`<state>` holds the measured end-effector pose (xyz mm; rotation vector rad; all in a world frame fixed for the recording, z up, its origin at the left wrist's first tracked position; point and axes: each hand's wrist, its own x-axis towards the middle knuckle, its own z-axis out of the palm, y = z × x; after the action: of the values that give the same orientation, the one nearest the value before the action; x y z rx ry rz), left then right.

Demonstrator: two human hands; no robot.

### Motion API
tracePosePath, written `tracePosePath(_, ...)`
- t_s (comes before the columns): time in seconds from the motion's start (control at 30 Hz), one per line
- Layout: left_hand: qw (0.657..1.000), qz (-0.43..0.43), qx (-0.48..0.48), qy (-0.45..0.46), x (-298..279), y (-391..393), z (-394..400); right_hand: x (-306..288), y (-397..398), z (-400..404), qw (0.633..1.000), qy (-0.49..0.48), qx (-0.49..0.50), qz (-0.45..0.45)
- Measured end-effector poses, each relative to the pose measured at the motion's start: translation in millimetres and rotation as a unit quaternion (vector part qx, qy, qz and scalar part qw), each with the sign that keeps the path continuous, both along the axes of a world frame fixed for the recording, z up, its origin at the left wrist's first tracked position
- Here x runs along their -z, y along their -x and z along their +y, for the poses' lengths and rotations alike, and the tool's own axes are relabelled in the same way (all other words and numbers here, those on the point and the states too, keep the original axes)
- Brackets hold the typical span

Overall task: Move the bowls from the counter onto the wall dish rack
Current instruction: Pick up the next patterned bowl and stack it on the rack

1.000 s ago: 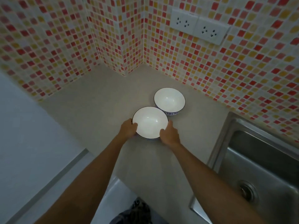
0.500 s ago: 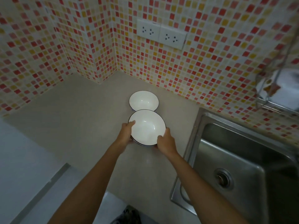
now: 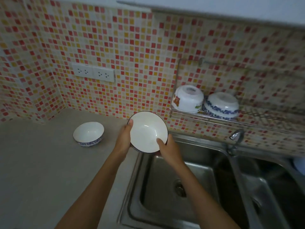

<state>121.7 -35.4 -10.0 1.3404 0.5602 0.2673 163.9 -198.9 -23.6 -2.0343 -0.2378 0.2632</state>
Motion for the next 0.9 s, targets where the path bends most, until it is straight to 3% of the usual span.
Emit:
tracePosePath(0.13, 0.999, -0.047, -0.015, 0.004, -25, -13, -39, -21, -13, -44, 0.997, -0.071, 0.006, -0.029)
tracePosePath(0.3, 0.994, -0.091, -0.051, 0.043, -54, -28, -73, -54, -37, -94, 0.983, -0.043, 0.066, -0.166)
tracePosePath(0.5, 0.990, -0.116, -0.067, 0.042, -81, -50, -96, -84, -72, -134, 0.973, -0.039, 0.080, -0.213)
tracePosePath(0.73, 0.990, -0.124, -0.064, 0.021, -97, -76, -110, -80, -108, -144, 0.915, 0.038, 0.107, -0.386)
tracePosePath(0.9, 0.989, -0.131, -0.045, -0.045, -116, -96, -118, -52, -128, -150, 0.887, 0.133, 0.079, -0.436)
